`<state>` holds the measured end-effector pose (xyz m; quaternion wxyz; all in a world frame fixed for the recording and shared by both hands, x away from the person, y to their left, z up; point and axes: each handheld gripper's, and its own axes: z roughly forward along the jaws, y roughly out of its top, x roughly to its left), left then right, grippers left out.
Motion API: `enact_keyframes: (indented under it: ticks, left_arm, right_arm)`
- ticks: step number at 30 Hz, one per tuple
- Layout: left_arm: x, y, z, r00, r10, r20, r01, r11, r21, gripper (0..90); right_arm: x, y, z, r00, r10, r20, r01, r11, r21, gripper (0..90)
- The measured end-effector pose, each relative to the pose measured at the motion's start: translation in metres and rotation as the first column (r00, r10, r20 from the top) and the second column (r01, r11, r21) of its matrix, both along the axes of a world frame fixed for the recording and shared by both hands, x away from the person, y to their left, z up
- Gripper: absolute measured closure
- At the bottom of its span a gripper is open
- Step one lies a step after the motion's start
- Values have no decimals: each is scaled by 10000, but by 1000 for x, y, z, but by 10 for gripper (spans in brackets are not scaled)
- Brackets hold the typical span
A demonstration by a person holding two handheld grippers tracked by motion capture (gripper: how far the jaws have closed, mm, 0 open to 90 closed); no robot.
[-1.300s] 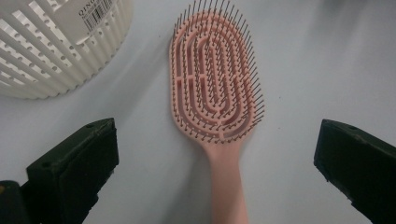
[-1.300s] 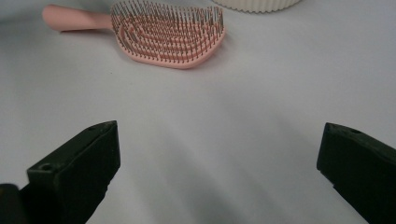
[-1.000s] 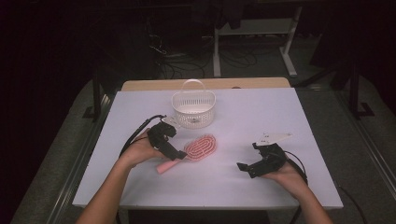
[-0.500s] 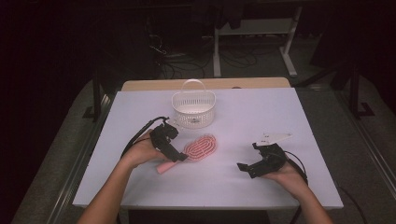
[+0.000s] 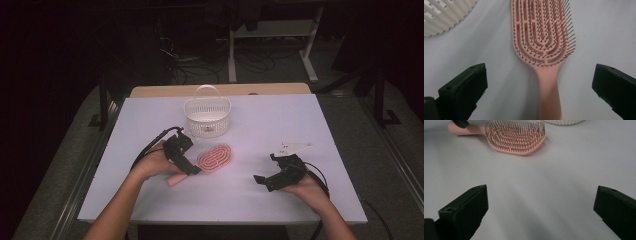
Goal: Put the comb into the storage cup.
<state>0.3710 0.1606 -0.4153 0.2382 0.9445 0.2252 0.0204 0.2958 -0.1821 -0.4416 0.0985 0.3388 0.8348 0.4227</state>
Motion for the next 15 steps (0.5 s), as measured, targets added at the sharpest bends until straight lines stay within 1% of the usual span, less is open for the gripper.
enact_keyframes:
  ticks: [2, 4, 6, 8, 9, 13, 15]
  left_arm:
    - [0, -1, -1, 10000, -21, -4, 21, 9999, 135, 0]
    - [0, -2, -2, 10000, 15, -11, -15, 9999, 154, 5]
    - [0, -3, -3, 9999, 109, -72, -107, 9996, 266, 6]
    - [0, -3, -3, 9999, 141, -49, -139, 9993, 346, 48]
    - [0, -4, -3, 9998, 210, -17, -209, 9984, 518, 54]
    - [-1, -4, -4, 9997, 247, -45, -244, 9976, 650, 73]
    - [-2, -6, -3, 9997, 231, -73, -225, 9968, 764, 114]
  right_arm:
    - [0, 0, 0, 10000, 10, 6, -10, 10000, -6, 0]
    - [0, 0, 0, 10000, 24, 7, -24, 10000, -20, 0]
    - [0, 0, 0, 10000, 21, 3, -21, 10000, -35, 0]
    - [0, 0, 0, 10000, 20, -2, -20, 10000, -27, 0]
    - [0, 0, 0, 10000, 20, -4, -20, 10000, -28, 0]
    - [0, 0, 0, 10000, 15, 2, -15, 10000, -43, 0]
    - [0, 0, -1, 10000, 10, 7, -10, 10000, -54, 0]
